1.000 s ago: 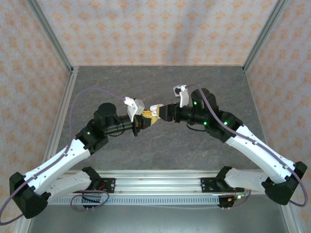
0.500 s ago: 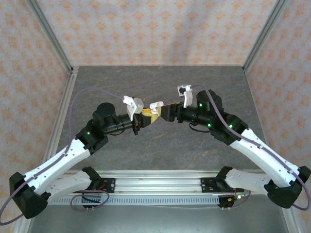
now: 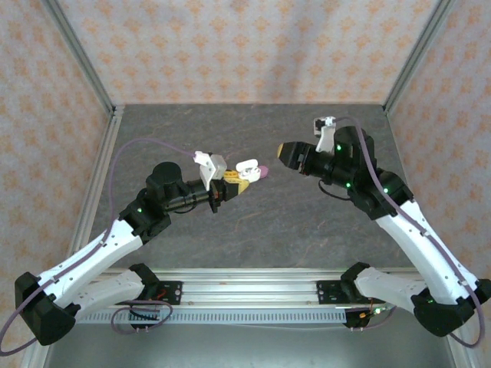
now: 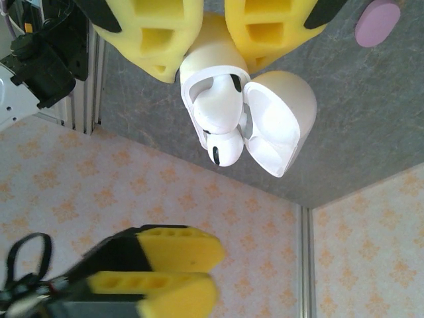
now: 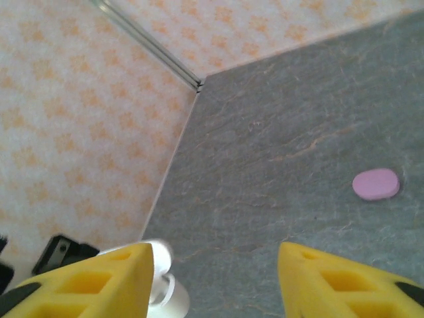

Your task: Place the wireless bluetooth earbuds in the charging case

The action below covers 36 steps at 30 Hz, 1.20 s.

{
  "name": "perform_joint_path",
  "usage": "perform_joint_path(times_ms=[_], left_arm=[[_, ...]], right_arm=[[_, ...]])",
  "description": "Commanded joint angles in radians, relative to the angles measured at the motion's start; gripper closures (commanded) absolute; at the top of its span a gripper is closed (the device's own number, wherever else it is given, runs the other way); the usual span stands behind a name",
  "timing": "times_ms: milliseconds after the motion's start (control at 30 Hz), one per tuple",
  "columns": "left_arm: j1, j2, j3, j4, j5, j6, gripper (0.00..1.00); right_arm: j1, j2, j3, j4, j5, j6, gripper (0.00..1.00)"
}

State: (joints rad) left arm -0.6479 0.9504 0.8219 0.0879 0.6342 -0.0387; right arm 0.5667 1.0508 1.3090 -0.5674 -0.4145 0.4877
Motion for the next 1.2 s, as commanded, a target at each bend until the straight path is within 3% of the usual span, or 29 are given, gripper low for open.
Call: perform_joint_path(times_ms=[0,167,467,600,733,1167], left_arm=[[-0.001,-0.020,0.016,0.048,0.061,0.049,1.00],[-0.001,-0.025,0.020,0.051,0.106,0.083,1.00],[-0.001,0.029,0.035,0.068,0.117,0.091,1.00],[-0.002,0.044,0.039,0.068,0.109,0.091,1.00],[-0.002,0.050,0.039,0.065,0.101,0.089,1.00],[-0.001,0.049,0.029,0.063,0.068,0.080,1.00]], right_arm=[[-0.046,0.055,-0.016,0.048,-0.176,0.109,0.54],[-0.064,0.106,-0.073,0.225,-0.355,0.218,0.60],[-0.065,0.127,-0.151,0.440,-0.566,0.314,0.66],[-0.065,0.128,-0.171,0.527,-0.640,0.336,0.80],[-0.065,0.128,-0.171,0.547,-0.682,0.327,0.88],[-0.065,0.110,-0.171,0.527,-0.740,0.280,0.91]])
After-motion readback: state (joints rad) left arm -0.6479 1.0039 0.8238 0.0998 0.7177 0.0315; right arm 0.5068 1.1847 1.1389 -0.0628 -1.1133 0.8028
